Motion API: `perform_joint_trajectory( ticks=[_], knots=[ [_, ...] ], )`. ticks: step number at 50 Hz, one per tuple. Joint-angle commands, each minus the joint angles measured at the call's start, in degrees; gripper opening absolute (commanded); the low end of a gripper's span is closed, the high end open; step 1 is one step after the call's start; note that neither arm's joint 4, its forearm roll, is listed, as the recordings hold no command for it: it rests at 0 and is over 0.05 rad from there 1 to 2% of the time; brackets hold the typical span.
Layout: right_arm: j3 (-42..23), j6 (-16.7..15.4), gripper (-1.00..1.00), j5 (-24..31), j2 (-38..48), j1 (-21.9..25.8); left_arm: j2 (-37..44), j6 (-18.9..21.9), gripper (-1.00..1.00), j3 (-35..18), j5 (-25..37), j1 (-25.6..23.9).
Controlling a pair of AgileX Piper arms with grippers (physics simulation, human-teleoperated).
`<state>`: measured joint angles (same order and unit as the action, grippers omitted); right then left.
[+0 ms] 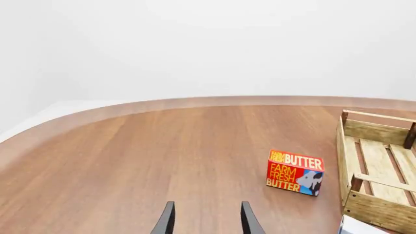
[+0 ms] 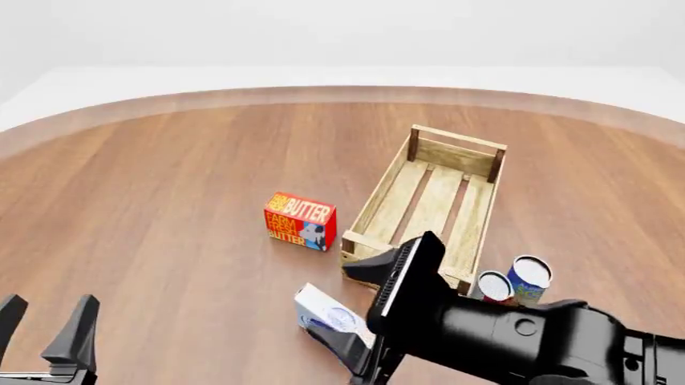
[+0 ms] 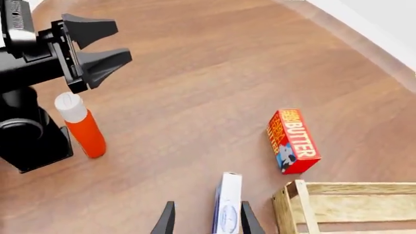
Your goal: Pick up the ketchup, and put it in the wooden tray.
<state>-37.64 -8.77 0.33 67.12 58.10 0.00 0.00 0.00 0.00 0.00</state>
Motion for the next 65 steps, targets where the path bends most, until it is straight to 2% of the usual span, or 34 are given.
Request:
perform_joint_trajectory(
  ticks=[1,4,8,9,14,32,45,50,51,65],
  knots=[
    [-4.43,2.19,1.0,0.05,6.87,4.11,0.0,0.0,1.0,0.0,0.0,0.0],
    [-6.05,3.67,1.0,0.36,8.58,5.68,0.0,0.0,1.0,0.0,0.0,0.0],
    [-6.51,3.15,1.0,0.43,8.81,5.18,0.0,0.0,1.0,0.0,0.0,0.0],
    [-7.17,4.18,1.0,0.6,9.14,5.79,0.0,0.0,1.0,0.0,0.0,0.0],
    [-8.25,4.1,1.0,0.48,10.57,5.98,0.0,0.0,1.0,0.0,0.0,0.0],
    [-18.43,5.74,1.0,-0.32,24.36,13.49,0.0,0.0,1.0,0.0,0.0,0.0],
    [-23.96,6.18,1.0,-0.53,30.61,16.57,0.0,0.0,1.0,0.0,0.0,0.0],
    [-28.09,6.09,1.0,0.01,34.73,18.74,0.0,0.0,1.0,0.0,0.0,0.0],
    [-34.14,5.35,1.0,1.45,40.84,22.85,0.0,0.0,1.0,0.0,0.0,0.0],
    [-35.17,4.82,1.0,1.45,43.15,24.35,0.0,0.0,1.0,0.0,0.0,0.0]
  ],
)
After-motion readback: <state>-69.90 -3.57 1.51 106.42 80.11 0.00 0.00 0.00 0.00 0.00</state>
